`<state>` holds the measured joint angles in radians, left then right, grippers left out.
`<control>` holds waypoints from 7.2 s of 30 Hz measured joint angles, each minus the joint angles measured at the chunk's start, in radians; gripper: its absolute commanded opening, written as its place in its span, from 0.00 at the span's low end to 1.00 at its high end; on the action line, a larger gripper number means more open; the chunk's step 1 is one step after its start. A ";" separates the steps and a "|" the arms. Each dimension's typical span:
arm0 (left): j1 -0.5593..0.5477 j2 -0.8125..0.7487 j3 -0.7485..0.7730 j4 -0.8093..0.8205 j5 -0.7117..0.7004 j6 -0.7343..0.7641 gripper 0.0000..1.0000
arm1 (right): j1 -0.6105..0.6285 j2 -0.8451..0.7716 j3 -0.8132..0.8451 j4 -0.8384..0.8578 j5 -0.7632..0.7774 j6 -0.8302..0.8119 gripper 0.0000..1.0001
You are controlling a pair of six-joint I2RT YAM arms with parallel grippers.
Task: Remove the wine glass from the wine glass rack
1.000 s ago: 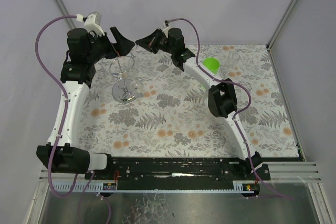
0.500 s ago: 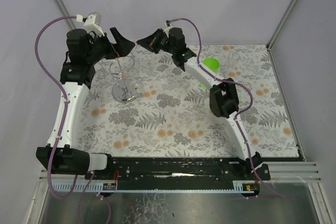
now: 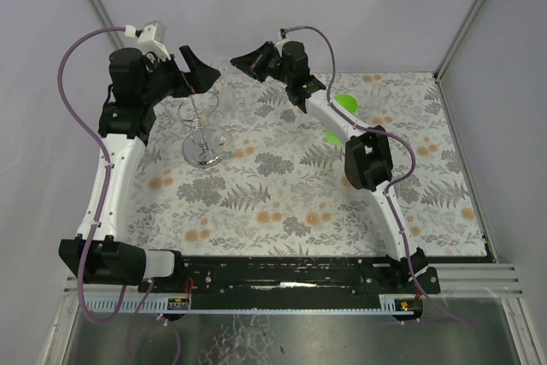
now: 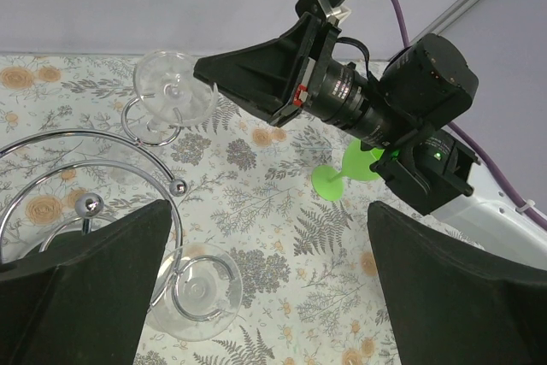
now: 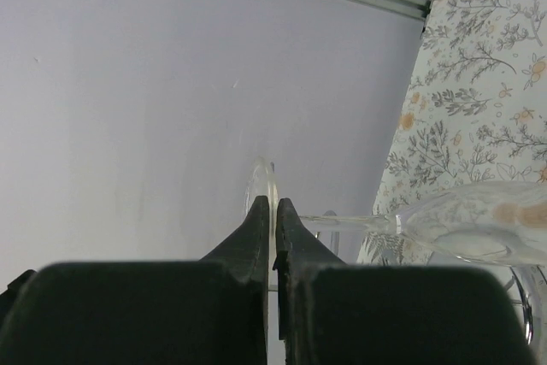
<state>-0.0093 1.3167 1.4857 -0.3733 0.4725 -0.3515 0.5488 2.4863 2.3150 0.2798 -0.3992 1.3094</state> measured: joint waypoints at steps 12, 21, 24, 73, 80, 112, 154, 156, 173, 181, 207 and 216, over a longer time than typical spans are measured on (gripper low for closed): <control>0.000 0.000 -0.003 0.000 0.007 0.000 0.96 | -0.024 -0.002 -0.003 0.013 0.025 0.001 0.00; 0.000 0.001 -0.006 0.000 0.018 -0.015 0.96 | -0.072 -0.116 -0.134 0.019 0.024 -0.009 0.00; 0.000 0.008 -0.005 0.000 0.027 -0.031 0.96 | -0.092 -0.187 -0.204 0.021 0.021 -0.018 0.00; -0.148 0.225 -0.078 0.364 0.384 -0.673 0.73 | -0.115 -0.840 -0.911 0.044 -0.097 -0.166 0.00; -0.153 0.229 -0.084 0.393 0.396 -0.696 0.44 | -0.102 -0.840 -0.911 0.048 -0.119 -0.165 0.00; -0.197 0.237 -0.032 0.369 0.512 -0.583 0.00 | -0.230 -1.007 -0.968 -0.104 -0.135 -0.259 0.91; -1.098 -0.019 -0.282 -0.202 -0.529 1.450 0.00 | -0.353 -0.891 -0.552 -1.127 -0.285 -0.757 0.99; -1.108 -0.019 -0.286 -0.201 -0.536 1.463 0.00 | -0.351 -0.891 -0.552 -1.125 -0.297 -0.756 0.99; -1.150 -0.019 -0.294 -0.195 -0.566 1.511 0.00 | -0.223 -0.772 -0.524 -1.104 -0.300 -0.752 0.84; -1.157 -0.021 -0.296 -0.191 -0.571 1.518 0.00 | -0.213 -0.763 -0.500 -1.098 -0.299 -0.745 0.29; -0.922 -0.066 -0.253 -0.114 -0.542 1.065 0.86 | -0.344 -0.776 -0.376 -1.299 0.119 -0.920 0.24; -0.872 -0.053 -0.224 -0.121 -0.476 0.994 0.86 | -0.356 -0.938 -0.607 -1.184 0.422 -0.944 0.22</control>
<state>-0.8814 1.2640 1.2613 -0.4942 -0.0032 0.6426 0.1932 1.5486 1.7084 -0.9047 0.0227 0.3656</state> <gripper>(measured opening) 0.855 0.633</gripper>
